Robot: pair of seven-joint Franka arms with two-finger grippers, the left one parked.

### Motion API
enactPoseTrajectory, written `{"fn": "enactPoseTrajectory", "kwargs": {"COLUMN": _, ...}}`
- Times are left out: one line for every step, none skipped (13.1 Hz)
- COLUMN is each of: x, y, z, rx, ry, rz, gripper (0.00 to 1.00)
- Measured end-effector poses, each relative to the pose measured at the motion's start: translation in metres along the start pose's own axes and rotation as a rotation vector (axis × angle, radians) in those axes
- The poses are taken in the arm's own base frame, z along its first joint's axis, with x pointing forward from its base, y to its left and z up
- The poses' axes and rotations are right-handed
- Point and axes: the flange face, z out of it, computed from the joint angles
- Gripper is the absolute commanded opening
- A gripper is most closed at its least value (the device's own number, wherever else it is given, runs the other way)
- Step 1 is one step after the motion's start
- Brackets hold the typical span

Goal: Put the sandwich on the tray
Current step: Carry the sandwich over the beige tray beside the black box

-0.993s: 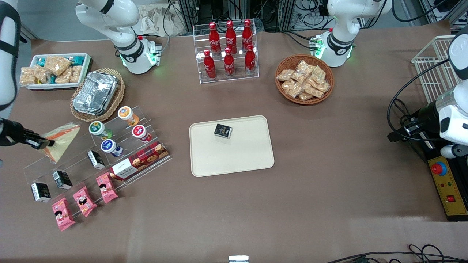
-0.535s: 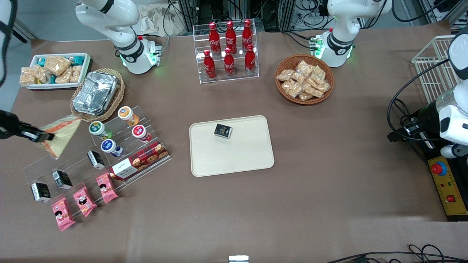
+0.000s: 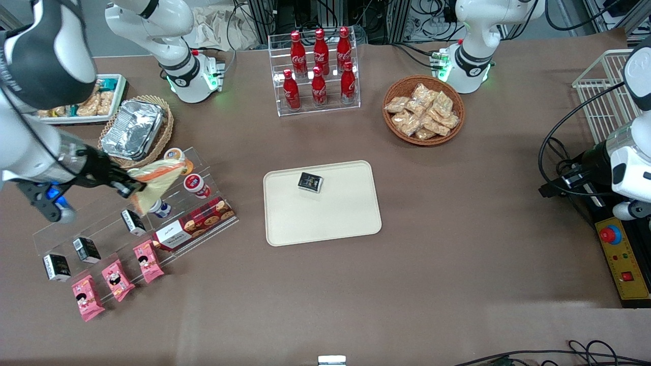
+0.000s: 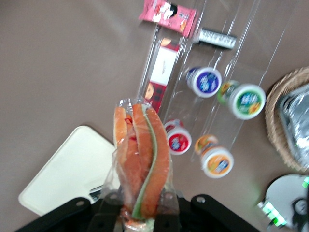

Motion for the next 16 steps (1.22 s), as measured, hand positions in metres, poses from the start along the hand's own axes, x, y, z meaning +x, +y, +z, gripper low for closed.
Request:
{"fn": "enactPoseTrajectory", "kwargs": {"x": -0.012, "y": -0.011, "z": 0.003, "rx": 0.0, "ry": -0.001, "rz": 0.03, "gripper": 0.0}}
{"fn": "enactPoseTrajectory", "kwargs": {"x": -0.022, "y": -0.021, "z": 0.007, "rx": 0.005, "ry": 0.001, "rz": 0.063, "gripper": 0.0}}
{"fn": "enactPoseTrajectory", "kwargs": {"x": -0.033, "y": -0.034, "z": 0.012, "rx": 0.012, "ry": 0.005, "rz": 0.094, "gripper": 0.0}}
{"fn": "enactPoseTrajectory", "kwargs": {"x": -0.046, "y": -0.047, "z": 0.02, "rx": 0.019, "ry": 0.007, "rz": 0.13, "gripper": 0.0}}
{"fn": "enactPoseTrajectory", "kwargs": {"x": -0.059, "y": -0.063, "z": 0.029, "rx": 0.026, "ry": 0.005, "rz": 0.174, "gripper": 0.0}}
{"fn": "enactPoseTrajectory", "kwargs": {"x": -0.073, "y": -0.079, "z": 0.041, "rx": 0.038, "ry": -0.01, "rz": 0.237, "gripper": 0.0}}
{"fn": "enactPoseTrajectory", "kwargs": {"x": -0.087, "y": -0.097, "z": 0.058, "rx": 0.043, "ry": -0.038, "rz": 0.314, "gripper": 0.0}}
{"fn": "enactPoseTrajectory", "kwargs": {"x": -0.101, "y": -0.115, "z": 0.079, "rx": 0.041, "ry": -0.056, "rz": 0.377, "gripper": 0.0}}
{"fn": "enactPoseTrajectory", "kwargs": {"x": -0.117, "y": -0.134, "z": 0.101, "rx": 0.042, "ry": -0.066, "rz": 0.427, "gripper": 0.0}}
{"fn": "enactPoseTrajectory", "kwargs": {"x": -0.136, "y": -0.152, "z": 0.125, "rx": 0.043, "ry": -0.075, "rz": 0.478, "gripper": 0.0}}
{"fn": "enactPoseTrajectory", "kwargs": {"x": -0.155, "y": -0.17, "z": 0.153, "rx": 0.042, "ry": -0.081, "rz": 0.531, "gripper": 0.0}}
{"fn": "enactPoseTrajectory", "kwargs": {"x": -0.173, "y": -0.185, "z": 0.183, "rx": 0.038, "ry": -0.087, "rz": 0.571, "gripper": 0.0}}
{"fn": "enactPoseTrajectory", "kwargs": {"x": -0.188, "y": -0.199, "z": 0.214, "rx": 0.041, "ry": -0.092, "rz": 0.594, "gripper": 0.0}}
{"fn": "enactPoseTrajectory", "kwargs": {"x": -0.199, "y": -0.21, "z": 0.242, "rx": 0.047, "ry": -0.095, "rz": 0.614, "gripper": 0.0}}
{"fn": "enactPoseTrajectory", "kwargs": {"x": -0.203, "y": -0.217, "z": 0.264, "rx": 0.051, "ry": -0.095, "rz": 0.635, "gripper": 0.0}}
{"fn": "enactPoseTrajectory", "kwargs": {"x": -0.2, "y": -0.22, "z": 0.28, "rx": 0.053, "ry": -0.097, "rz": 0.652, "gripper": 0.0}}
